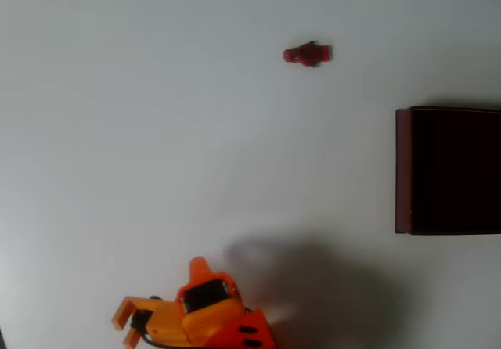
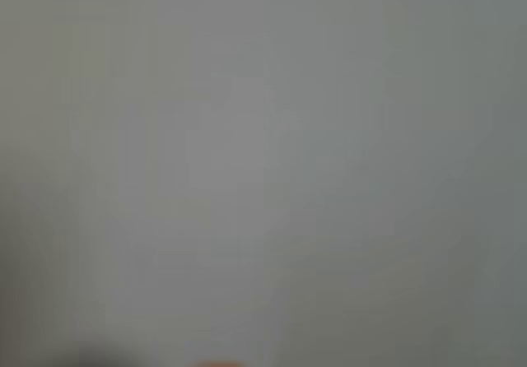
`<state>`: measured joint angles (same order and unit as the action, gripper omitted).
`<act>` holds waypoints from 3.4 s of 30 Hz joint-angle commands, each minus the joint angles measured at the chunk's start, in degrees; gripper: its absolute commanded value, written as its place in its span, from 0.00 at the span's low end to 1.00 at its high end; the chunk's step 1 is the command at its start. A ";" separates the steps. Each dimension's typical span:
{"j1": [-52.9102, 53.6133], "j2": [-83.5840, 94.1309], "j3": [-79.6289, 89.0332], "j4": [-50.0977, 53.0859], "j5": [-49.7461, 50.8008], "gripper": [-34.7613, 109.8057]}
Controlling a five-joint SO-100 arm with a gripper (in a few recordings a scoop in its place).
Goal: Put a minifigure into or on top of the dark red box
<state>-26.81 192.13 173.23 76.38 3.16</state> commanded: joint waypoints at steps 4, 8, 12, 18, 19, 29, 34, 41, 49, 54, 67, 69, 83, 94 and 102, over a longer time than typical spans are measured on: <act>-0.44 -0.09 -1.05 0.79 0.70 0.24; -0.44 -0.09 -1.05 0.79 0.70 0.24; -0.44 -0.09 -1.05 0.79 0.70 0.24; -0.44 -0.09 -1.05 0.79 0.70 0.24; -0.44 -0.09 -1.05 0.79 0.70 0.24; -0.97 -0.09 -1.05 0.79 0.09 0.26; -4.66 0.18 -1.05 0.79 1.93 0.32; -8.00 1.41 -9.14 1.85 14.33 0.38; -6.77 0.44 -17.84 1.85 19.34 0.35; -4.57 -16.70 -26.46 2.46 18.37 0.36; 8.44 -59.33 -55.81 10.02 10.55 0.39; 10.81 -63.46 -59.59 11.87 8.09 0.38; 24.96 -93.78 -86.31 16.96 -6.94 0.37; 30.59 -117.42 -110.74 20.92 -10.99 0.37; 32.43 -132.80 -132.63 25.66 -12.57 0.37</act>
<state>4.31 62.14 49.92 99.93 -7.12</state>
